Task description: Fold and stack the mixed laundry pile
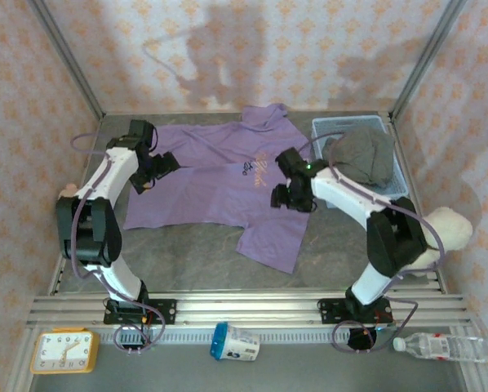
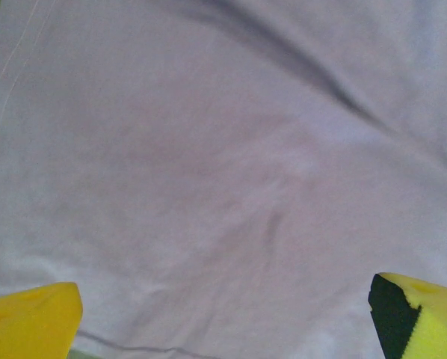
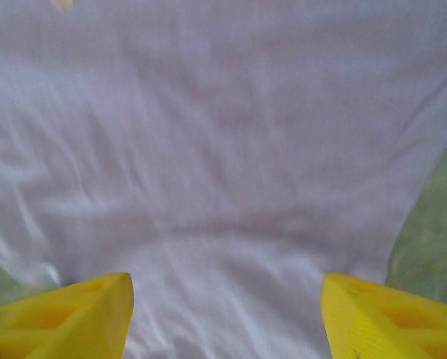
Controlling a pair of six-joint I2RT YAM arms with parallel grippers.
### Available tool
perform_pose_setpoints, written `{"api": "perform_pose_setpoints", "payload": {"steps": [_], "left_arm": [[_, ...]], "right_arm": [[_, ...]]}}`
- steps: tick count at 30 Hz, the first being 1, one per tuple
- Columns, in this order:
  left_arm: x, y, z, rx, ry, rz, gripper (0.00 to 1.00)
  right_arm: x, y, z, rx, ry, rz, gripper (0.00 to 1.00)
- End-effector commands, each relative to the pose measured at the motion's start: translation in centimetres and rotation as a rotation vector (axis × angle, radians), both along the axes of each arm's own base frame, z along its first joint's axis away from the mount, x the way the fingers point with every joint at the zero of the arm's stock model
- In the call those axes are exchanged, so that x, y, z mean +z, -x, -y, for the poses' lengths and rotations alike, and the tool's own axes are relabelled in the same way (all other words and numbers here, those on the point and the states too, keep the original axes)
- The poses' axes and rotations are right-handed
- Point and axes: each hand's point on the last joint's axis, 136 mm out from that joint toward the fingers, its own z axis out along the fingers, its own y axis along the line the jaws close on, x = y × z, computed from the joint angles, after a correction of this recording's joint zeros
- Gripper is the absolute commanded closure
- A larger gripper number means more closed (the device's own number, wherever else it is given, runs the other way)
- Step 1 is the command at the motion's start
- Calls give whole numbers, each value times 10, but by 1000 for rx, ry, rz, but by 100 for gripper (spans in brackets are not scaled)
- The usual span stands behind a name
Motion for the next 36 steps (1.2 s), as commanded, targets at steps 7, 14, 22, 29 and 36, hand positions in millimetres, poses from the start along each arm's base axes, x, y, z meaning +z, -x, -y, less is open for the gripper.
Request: {"api": "perform_pose_setpoints", "payload": {"steps": [7,14,22,29,36], "left_arm": [[-26,49,-21,104,-78,-67,0],[-35,56,-41,198,-83,-85,0],[-57,71,-75,304,-119,-134,9],[-84,82,-78,346,-130,-185,29],[-102,77,-83,390,-140,-185,46]], "right_arm": [[-46,107,5,97,83,-110,33],[-69,132,22,108,120,-146,37],[-74,128,23,115,153,-149,81],[-69,122,30,110,200,-128,99],[-64,117,29,123,214,-110,100]]}}
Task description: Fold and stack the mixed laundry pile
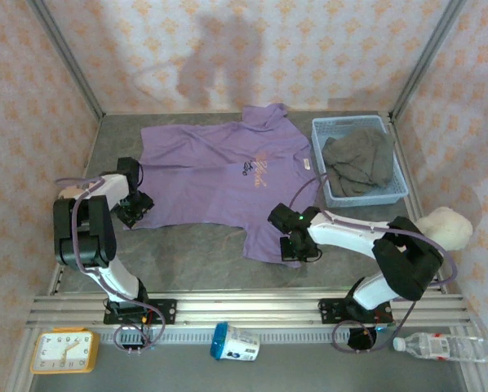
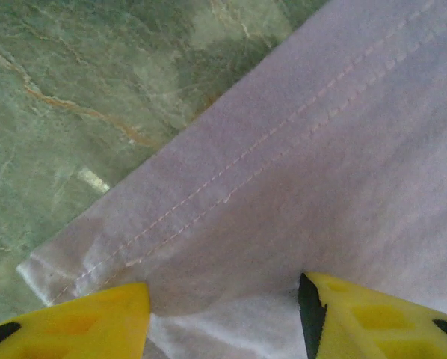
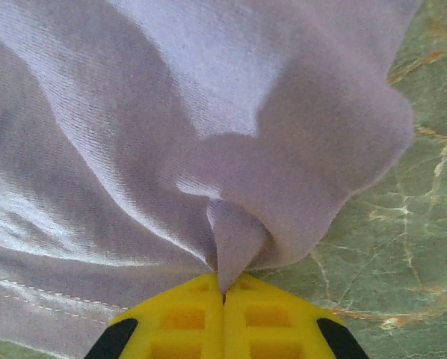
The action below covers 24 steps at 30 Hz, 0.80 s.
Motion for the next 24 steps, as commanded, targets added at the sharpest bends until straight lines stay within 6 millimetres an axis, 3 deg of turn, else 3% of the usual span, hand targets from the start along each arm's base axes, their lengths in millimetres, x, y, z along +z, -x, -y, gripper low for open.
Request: {"api": "perform_pose_setpoints", "payload": {"steps": [1,5,11,14,21,24], "left_arm": [[-10,-4,-7,51,-29,11,48],[-22,4,0,80,7,-2,54],[-26,26,10,65,40,-15,80],[-14,28,13,36,48,-4,91],[39,5,20,-57,70,90,90],[61,-11,22,-73,77,140,90]], "right_arm": [[4,-7,6,14,56,27,100],[8,-11,7,10,66,37,100],[27,-24,13,-62,53,90,100],[55,-37,14,-118,-5,153,100],[149,-81,7,-207,-188,391,100],[175,-102,1,-226,-236,453,100]]}}
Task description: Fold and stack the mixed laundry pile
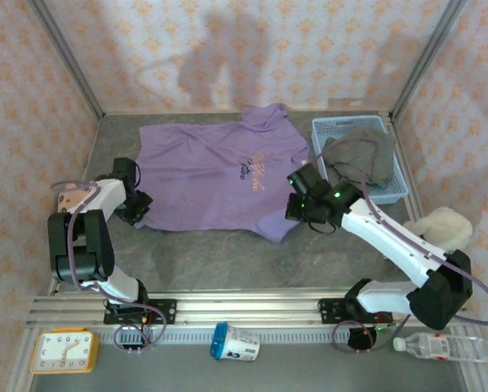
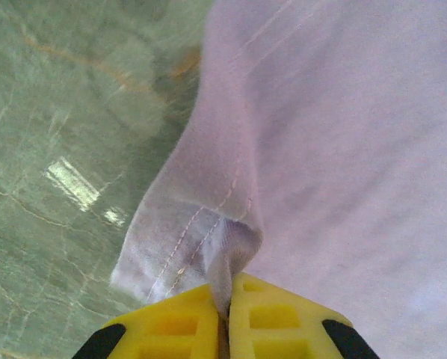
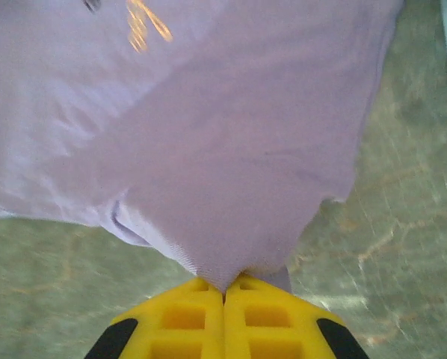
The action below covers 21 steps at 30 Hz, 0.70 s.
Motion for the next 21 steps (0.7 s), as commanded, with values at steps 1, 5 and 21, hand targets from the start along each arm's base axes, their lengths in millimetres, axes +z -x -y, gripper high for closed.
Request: {"api": "perform_pose_setpoints", "payload": {"steps": [1,5,21], "left_arm": [[35,-16,6,-49,10,63,90],[51,-36,-1,-16,-11,116,90],[57,-141,-17,51,17,164,77]], "right_arm": [[22,-22,7,-52,4,66,100],[39,-60,6,-89,4,128,100],[31,-245,3,-177,39,176,93]]}}
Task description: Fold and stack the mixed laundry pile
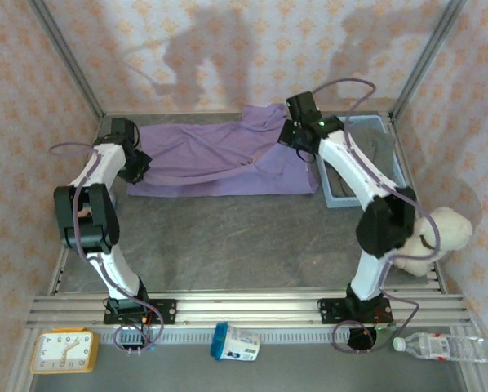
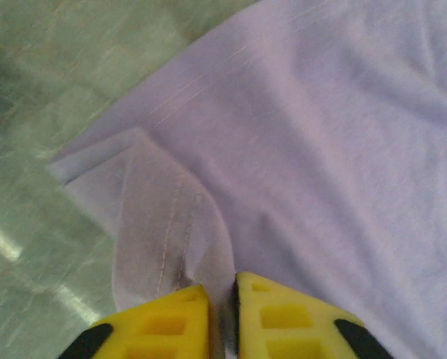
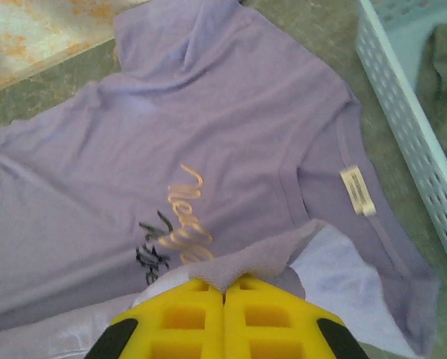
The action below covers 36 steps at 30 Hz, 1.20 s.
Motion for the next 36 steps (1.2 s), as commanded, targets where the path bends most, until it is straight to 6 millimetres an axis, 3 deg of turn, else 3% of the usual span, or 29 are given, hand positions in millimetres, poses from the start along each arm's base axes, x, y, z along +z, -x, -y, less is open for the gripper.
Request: {"api": "perform_pose_setpoints", "payload": {"steps": [1,2,3,4,5,7,10,13,17,19,23,30,36], "left_arm": [[3,-23,1,-11,22,-9,63],[6,-31,2,-31,26,-10,50],[10,-36,1,-43,16,-13,36],[13,-37,0,-52,6,-22,27],[17,-37,0,-63,-6,-27,23],[24,-32,1,-74,-21,-19,21],[34,-20,14,-103,-21,32,21],[28,-9,39,-152,3,51,27],[0,1,75,-207,46,33,51],[-14,0,90,-233,56,28,60],[-42,-7,109,-251,83,-7,62],[-77,-7,97,-254,-4,-110,63],[-102,21,90,-242,-29,-210,64]], "right_arm": [[-16,-30,6,-8,37,-31,83],[-20,-38,6,-10,32,-39,65],[-23,-43,7,-17,26,-48,52],[-23,-45,8,-22,21,-53,43],[-21,-46,8,-25,15,-48,37],[-17,-43,4,-7,-12,-33,33],[-23,-28,-4,34,-69,-54,34],[-45,-5,-11,57,-99,-123,41],[-79,26,-18,57,-112,-220,62],[-94,37,-22,53,-109,-250,66],[-123,46,-27,30,-97,-310,69],[-174,38,1,-117,7,-384,73],[-206,58,16,-151,23,-459,71]]}}
